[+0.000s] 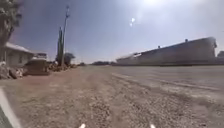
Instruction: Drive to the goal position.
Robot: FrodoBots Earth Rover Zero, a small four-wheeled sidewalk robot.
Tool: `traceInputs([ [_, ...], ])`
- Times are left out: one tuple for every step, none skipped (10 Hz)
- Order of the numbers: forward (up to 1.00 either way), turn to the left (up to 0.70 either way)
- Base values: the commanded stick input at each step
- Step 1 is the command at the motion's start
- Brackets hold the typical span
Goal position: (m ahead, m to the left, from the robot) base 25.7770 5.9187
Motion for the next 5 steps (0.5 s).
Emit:
traceInputs([
  [0.7, 0.35],
  [0.7, 0.35],
  [0.7, 0.29],
  [0.7, 0.15],
  [0.7, 0.01],
])
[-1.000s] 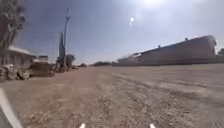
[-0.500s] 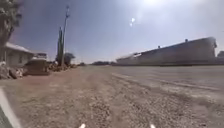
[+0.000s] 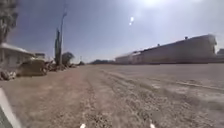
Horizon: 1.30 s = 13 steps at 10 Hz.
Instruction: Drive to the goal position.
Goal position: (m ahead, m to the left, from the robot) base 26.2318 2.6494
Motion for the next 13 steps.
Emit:
traceInputs([
  [0.7, 0.0],
  [0.7, 0.0],
  [0.7, 0.03],
  [0.7, 0.11],
  [0.7, 0.18],
  [0.7, 0.12],
  [0.7, 0.05],
  [0.7, 0.0],
  [0.7, 0.0],
  [0.7, 0.0],
  [0.7, 0.0],
  [0.7, 0.0],
  [0.7, 0.0],
])
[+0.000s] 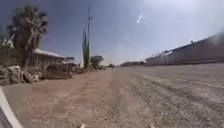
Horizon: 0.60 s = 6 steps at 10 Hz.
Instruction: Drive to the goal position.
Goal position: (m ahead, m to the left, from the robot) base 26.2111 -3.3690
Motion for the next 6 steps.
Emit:
traceInputs([
  [0.7, 0.0],
  [0.7, 0.0],
  [0.7, 0.0],
  [0.7, 0.0],
  [0.7, 0.0],
  [0.7, 0.0],
])
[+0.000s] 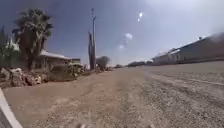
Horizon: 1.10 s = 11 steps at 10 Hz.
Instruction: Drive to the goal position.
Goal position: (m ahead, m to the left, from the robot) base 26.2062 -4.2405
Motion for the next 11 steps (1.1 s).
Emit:
traceInputs([
  [0.7, 0.0],
  [0.7, 0.0],
  [0.7, 0.0],
  [0.7, 0.0],
  [0.7, 0.0],
  [0.7, 0.0],
  [0.7, 0.0],
  [0.7, 0.0],
  [0.7, 0.0],
  [0.7, 0.0],
  [0.7, 0.0],
])
